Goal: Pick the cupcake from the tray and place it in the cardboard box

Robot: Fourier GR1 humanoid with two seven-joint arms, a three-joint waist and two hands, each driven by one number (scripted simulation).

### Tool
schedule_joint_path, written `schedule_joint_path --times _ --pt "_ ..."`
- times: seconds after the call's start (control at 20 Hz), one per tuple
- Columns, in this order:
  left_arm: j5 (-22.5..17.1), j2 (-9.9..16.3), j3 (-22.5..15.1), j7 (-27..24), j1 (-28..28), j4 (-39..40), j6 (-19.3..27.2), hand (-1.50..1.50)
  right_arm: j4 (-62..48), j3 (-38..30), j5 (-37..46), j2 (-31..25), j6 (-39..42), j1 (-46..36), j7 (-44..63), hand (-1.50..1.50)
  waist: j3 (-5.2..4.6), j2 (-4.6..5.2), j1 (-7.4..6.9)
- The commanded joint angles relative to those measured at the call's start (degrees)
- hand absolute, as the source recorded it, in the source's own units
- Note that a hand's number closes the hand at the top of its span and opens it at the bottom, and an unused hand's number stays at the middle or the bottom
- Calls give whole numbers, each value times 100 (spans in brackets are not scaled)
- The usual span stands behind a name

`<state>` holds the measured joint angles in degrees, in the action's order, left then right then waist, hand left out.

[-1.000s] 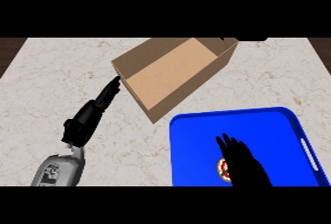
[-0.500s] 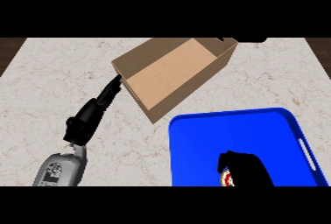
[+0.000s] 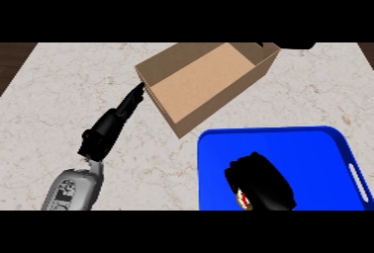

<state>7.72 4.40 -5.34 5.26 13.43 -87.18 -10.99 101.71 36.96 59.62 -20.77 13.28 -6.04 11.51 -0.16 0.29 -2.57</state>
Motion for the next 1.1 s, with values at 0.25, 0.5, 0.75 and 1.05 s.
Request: schedule_joint_path --times 0.25,0.5,0.75,1.05 --pt "164 -79 -25 -94 -246 -53 197 0 -21 -617 -634 -342 -270 -1364 -2228 150 17 -31 218" --pt "-21 -25 86 353 -127 -338 53 0 660 -1441 -1449 -646 271 -1328 -2693 150 16 -44 272" --pt "-63 189 166 -105 -471 -308 -134 0 1897 -2265 -2714 -797 1253 -1311 -2496 150 12 -59 304" --pt "145 -123 30 -18 -306 -133 165 0 2363 -3552 -4089 -646 1903 -1348 -1518 150 13 -49 315"
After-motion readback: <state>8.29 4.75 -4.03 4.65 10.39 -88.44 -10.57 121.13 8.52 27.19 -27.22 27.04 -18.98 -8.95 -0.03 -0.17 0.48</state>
